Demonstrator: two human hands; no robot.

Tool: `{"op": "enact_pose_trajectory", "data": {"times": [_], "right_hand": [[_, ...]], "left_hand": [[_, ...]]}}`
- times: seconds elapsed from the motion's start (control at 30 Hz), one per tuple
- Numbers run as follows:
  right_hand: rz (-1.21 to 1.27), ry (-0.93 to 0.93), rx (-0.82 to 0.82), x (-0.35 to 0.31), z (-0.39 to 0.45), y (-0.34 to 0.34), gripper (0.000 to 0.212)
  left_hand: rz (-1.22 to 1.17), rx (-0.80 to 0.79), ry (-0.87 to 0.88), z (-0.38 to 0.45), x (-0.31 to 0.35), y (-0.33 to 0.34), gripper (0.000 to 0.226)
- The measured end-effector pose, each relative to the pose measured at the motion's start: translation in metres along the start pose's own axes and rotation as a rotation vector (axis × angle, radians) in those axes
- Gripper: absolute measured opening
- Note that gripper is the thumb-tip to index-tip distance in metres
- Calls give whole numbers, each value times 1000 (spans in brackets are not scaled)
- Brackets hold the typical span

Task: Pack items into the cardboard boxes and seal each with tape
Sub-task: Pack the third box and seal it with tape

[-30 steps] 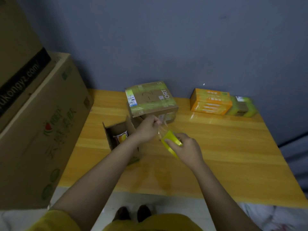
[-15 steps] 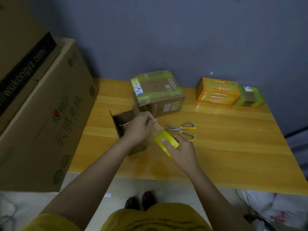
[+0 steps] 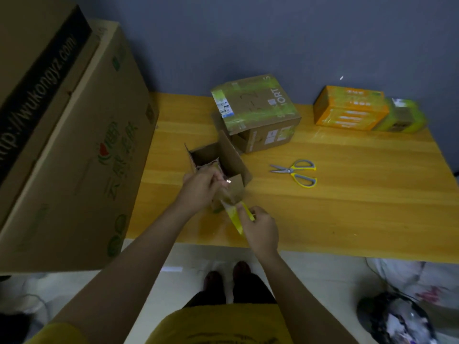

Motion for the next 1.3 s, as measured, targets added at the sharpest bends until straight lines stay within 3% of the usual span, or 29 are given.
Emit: {"op": "enact_pose_trajectory", "data": {"times": [0.27, 0.43, 0.53, 0.67, 0.83, 1.03, 1.17, 1.3], "right_hand": [[8, 84, 30, 34, 0, 14, 41], [28, 3, 46, 40, 1, 10, 44], [65, -37, 18, 43, 5, 8, 35], [165, -29, 25, 39, 8, 1, 26], [137, -31, 58, 43, 19, -20, 25], [-31, -145, 286, 52, 48, -49, 24], [-289, -453, 400, 50, 77, -42, 37], [-465, -444, 374, 60, 96, -19, 37]], "left_hand": [[219, -1, 236, -23, 3, 14, 11], [288, 41, 244, -31, 2, 24, 11], [331, 78, 246, -27, 1, 28, 9], [282, 138, 176, -21, -1, 26, 29], [153, 222, -72, -2, -13, 8, 25], [282, -224, -124, 28, -9, 12, 29], [335, -298, -85, 32, -3, 19, 23], [380, -341, -68, 34, -6, 27, 22]]}}
Point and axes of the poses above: each hand's wrist, its own z-axis towards the middle knuckle, its own y-axis out of the palm, x = y × z, the point moved 4 cm from there along z, towards the middle knuckle, and after that the axes turned 11 degrees about y, right-handed, at the moved point
